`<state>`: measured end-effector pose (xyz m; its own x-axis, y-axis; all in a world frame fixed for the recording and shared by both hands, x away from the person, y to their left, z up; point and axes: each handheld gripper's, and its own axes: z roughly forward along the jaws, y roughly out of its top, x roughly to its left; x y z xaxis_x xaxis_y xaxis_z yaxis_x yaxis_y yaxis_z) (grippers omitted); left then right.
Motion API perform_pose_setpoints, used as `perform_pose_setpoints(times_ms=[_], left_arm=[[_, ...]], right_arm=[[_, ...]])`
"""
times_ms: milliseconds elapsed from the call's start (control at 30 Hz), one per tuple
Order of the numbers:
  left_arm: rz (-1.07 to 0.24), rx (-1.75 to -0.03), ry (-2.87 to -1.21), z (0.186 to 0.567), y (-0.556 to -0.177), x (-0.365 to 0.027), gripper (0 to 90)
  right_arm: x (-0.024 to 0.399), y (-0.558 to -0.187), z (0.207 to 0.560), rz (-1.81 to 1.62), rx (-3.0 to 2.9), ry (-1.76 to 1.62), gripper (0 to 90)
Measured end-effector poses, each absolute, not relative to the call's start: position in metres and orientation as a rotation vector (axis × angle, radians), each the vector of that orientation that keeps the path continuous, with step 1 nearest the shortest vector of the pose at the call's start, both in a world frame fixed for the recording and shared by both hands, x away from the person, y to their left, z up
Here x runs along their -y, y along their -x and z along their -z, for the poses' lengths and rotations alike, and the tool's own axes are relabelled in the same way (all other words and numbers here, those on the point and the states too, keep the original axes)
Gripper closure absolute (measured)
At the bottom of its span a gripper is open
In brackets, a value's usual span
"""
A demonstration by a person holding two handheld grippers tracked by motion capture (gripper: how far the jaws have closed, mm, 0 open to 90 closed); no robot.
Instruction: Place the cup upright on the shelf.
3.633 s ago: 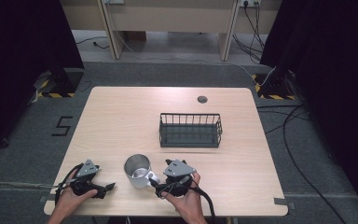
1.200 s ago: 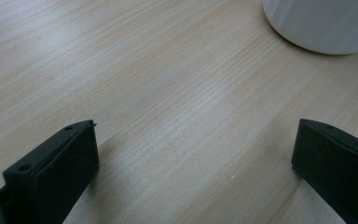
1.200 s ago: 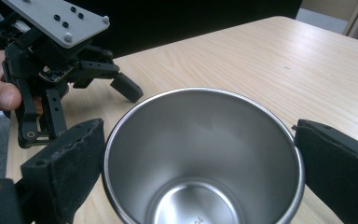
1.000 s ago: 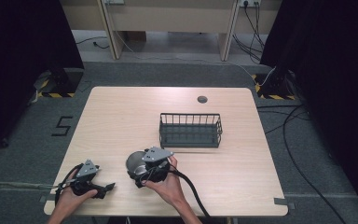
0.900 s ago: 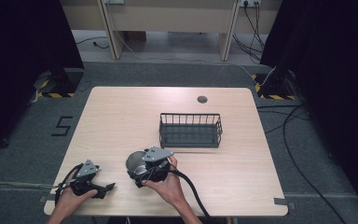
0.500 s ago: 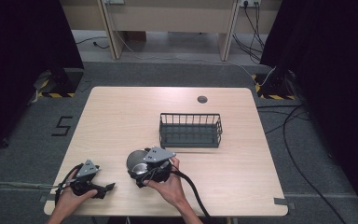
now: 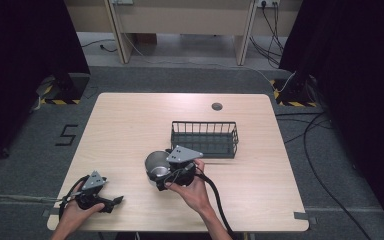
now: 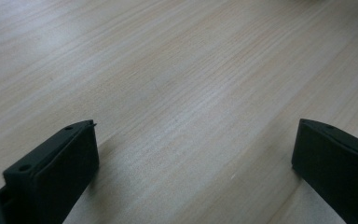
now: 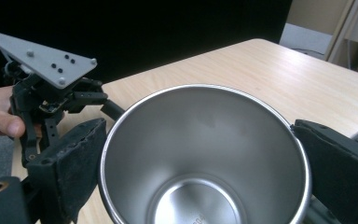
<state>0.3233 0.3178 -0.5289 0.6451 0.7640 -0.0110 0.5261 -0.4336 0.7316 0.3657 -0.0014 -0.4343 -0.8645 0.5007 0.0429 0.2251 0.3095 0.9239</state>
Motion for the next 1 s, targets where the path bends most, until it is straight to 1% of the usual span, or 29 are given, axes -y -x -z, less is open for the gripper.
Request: perform_pose_setpoints(times_ms=[567,800,1000], left_arm=[[-0.422,-0.999,-2.136,0.529,-0.323,-0.318,0.0],[-0.421,-0.999,-2.136,0.529,-0.323,-0.318,0.0],[-0.421,-0.999,-2.136,0.529,-0.323,-0.318,0.0]], right_arm=[[0.034,-0.387,0.399,-1.560,-2.281,-0.695,6.1],[0.053,-0.403,0.376,-1.523,-2.249,-0.732,6.1],[0.066,-0.413,0.365,-1.492,-2.224,-0.757,6.1]])
